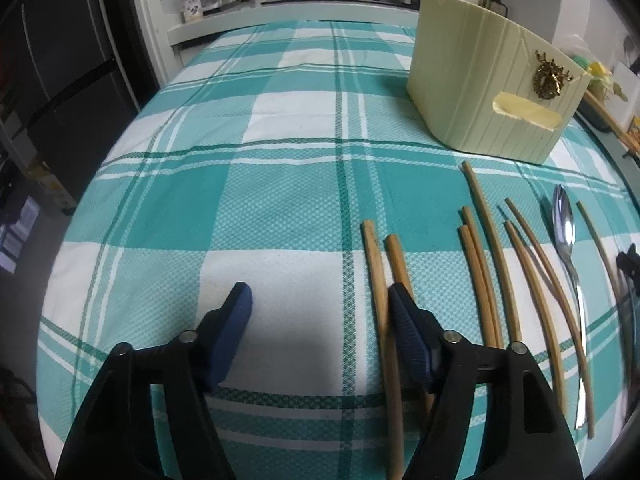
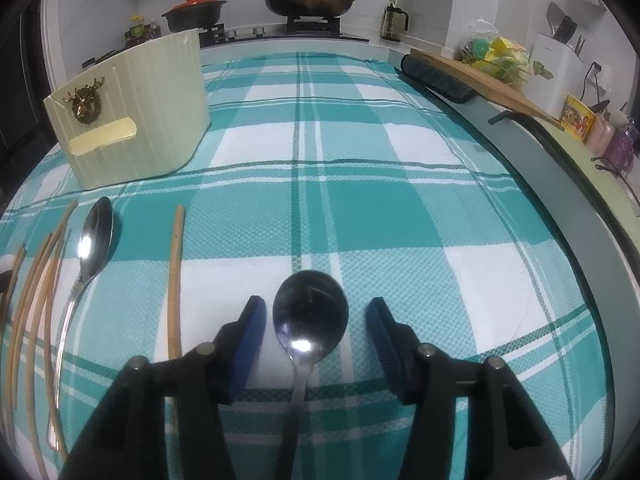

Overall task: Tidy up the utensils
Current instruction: 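Grasp the steel spoon with the right tool while the left tool grasps a wooden chopstick, then lift the spoon with the right tool while the left tool lifts the chopstick toward the holder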

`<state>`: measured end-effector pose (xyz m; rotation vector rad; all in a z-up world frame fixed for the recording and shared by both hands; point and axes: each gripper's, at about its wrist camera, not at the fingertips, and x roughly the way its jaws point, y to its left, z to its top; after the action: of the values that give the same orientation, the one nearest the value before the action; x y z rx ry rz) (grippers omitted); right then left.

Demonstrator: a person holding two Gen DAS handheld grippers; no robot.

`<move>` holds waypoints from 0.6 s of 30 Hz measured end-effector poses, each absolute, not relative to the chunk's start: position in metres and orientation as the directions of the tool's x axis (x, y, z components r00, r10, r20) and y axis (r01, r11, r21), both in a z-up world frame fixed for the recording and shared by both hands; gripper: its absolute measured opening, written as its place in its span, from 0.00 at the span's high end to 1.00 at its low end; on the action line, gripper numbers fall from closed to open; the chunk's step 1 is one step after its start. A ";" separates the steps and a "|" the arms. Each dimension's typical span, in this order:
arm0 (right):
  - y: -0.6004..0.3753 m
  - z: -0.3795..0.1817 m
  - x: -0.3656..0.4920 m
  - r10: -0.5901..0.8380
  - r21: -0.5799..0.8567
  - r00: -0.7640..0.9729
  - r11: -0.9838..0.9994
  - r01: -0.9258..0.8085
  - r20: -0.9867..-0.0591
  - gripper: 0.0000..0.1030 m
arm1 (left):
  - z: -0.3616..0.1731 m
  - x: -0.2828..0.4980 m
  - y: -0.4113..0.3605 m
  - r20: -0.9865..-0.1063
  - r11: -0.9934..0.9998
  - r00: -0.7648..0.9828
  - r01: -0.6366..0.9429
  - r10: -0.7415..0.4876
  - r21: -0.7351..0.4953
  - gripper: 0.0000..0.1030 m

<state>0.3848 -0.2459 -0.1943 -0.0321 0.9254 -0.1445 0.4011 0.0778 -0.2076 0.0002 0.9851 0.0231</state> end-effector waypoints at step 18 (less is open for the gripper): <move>-0.240 -0.190 0.383 -0.110 -0.062 0.617 0.993 0.099 -0.779 0.65 | -0.197 0.391 0.071 -0.805 0.997 0.589 0.002 -0.066 -0.080 0.95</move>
<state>0.3831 -0.2396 -0.1897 -0.0139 0.8979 -0.1202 0.3908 0.0713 -0.1972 -0.0735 0.9400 -0.0392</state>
